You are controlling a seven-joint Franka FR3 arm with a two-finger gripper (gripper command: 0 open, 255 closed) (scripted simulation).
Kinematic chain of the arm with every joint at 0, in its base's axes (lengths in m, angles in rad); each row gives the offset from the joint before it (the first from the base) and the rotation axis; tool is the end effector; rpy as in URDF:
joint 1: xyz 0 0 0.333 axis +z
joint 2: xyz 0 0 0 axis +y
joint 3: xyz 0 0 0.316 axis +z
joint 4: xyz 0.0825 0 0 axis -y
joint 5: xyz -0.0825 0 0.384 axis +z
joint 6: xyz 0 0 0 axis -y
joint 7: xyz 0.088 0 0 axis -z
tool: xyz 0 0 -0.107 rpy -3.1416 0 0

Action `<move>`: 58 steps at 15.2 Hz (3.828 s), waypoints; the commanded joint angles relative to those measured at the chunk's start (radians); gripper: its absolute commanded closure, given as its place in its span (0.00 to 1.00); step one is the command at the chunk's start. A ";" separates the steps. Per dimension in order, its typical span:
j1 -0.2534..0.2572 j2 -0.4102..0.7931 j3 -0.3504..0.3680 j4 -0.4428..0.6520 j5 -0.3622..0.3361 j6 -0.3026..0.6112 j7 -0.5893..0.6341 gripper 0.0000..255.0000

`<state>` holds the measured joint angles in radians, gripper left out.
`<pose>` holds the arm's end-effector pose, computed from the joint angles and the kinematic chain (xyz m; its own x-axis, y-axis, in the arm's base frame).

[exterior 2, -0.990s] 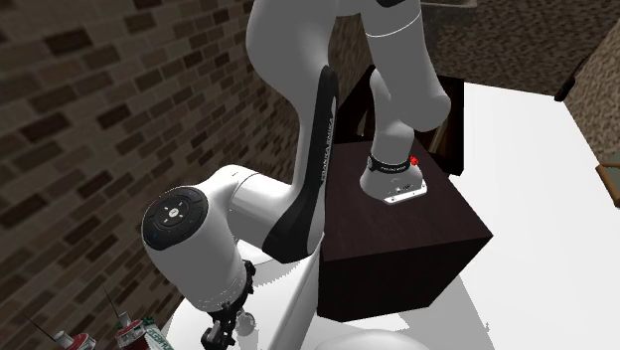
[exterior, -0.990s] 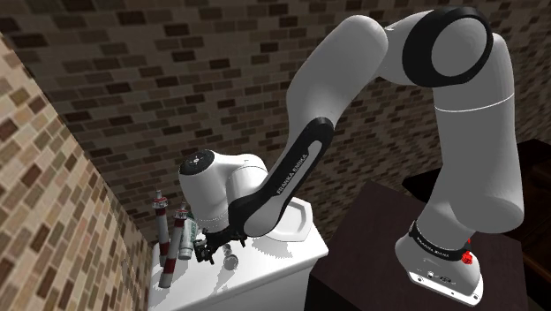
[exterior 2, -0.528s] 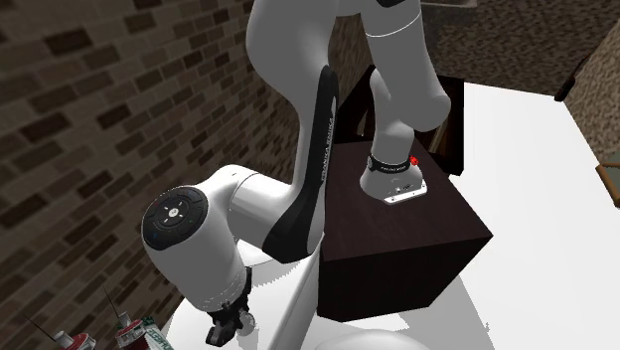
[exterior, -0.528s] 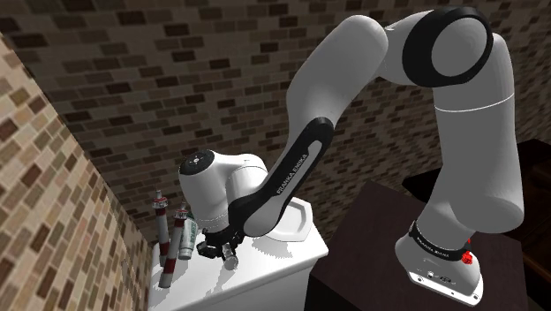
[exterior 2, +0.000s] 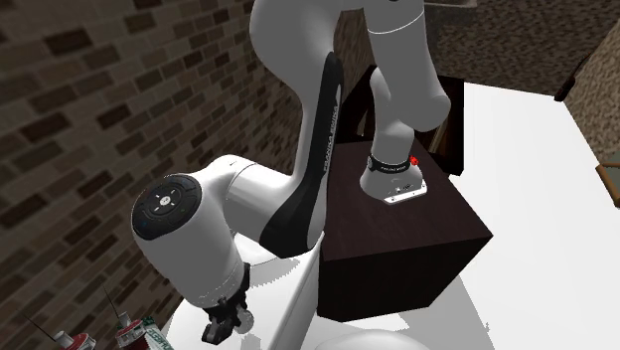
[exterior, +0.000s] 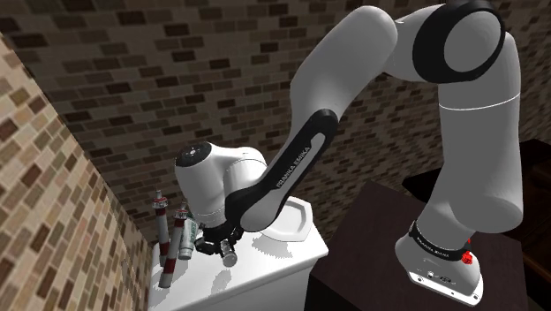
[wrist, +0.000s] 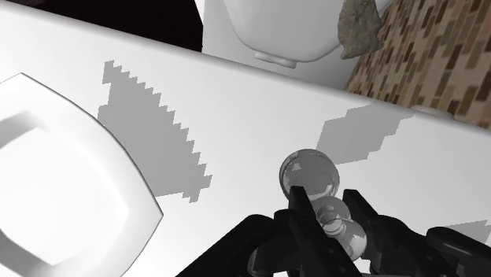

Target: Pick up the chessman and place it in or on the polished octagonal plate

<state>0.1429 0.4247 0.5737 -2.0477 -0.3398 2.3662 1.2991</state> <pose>0.4531 0.3792 0.2589 0.9311 -0.3647 0.0013 -0.3647 -0.9310 0.0177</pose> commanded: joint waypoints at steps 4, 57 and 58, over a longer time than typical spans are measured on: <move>-0.022 -0.053 0.026 0.003 0.043 -0.048 -0.030 1.00; -0.305 -0.433 -0.053 -0.550 0.321 0.212 -0.551 0.00; -0.305 -0.433 -0.053 -0.550 0.321 0.212 -0.551 0.00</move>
<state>-0.1624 -0.0085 0.5208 -2.5973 -0.0188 2.5786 0.7476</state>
